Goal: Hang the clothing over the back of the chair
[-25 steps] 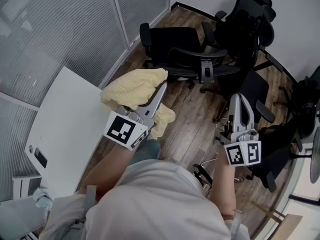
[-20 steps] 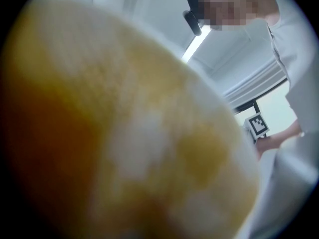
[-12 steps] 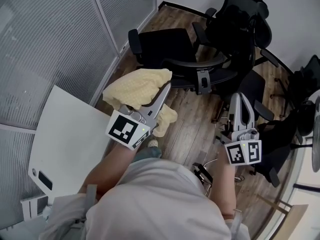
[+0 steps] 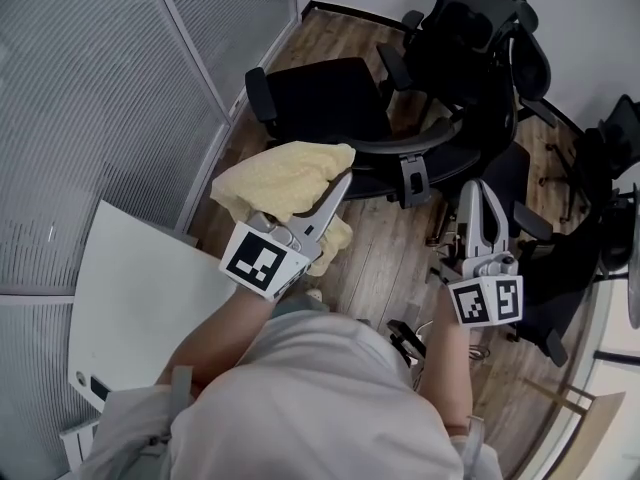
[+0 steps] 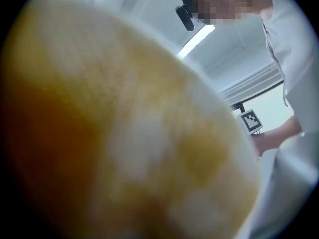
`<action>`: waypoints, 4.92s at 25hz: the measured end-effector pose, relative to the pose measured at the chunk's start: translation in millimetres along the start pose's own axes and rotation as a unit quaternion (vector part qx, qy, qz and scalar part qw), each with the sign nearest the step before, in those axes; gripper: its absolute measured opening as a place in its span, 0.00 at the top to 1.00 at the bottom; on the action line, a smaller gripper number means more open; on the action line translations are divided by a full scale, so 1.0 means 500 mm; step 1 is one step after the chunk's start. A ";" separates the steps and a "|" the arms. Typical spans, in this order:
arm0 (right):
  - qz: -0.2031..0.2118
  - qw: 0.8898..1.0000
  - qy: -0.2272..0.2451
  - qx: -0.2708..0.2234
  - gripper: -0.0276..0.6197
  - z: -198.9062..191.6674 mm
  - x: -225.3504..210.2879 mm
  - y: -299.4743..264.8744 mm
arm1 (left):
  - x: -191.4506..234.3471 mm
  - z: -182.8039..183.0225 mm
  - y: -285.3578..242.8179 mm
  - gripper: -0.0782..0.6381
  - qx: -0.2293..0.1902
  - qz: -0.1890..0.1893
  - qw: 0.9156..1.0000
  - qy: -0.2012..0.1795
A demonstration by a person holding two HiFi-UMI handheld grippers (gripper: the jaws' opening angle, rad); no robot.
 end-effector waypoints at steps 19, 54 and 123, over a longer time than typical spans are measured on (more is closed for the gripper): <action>-0.003 1.000 -0.014 0.000 0.92 -0.021 -0.046 -0.086 | 0.022 -0.043 -0.070 0.82 0.004 -0.027 0.999 0.017; 0.129 0.985 -0.080 0.084 0.92 0.001 -0.258 -0.282 | -0.018 -0.105 -0.252 0.82 0.100 0.027 0.994 0.029; 0.086 0.990 -0.069 0.091 0.92 -0.032 -0.278 -0.287 | -0.063 -0.310 -0.413 0.42 0.285 -0.292 0.912 0.048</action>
Point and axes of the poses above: the fingertips, and each gripper's own axes: y backward along the fingers, x to its left, z out of its top, the point moved 2 cm from there along y, backward along the fingers, and after that the axes turned 15 degrees about -y, right-handed, at the moved point
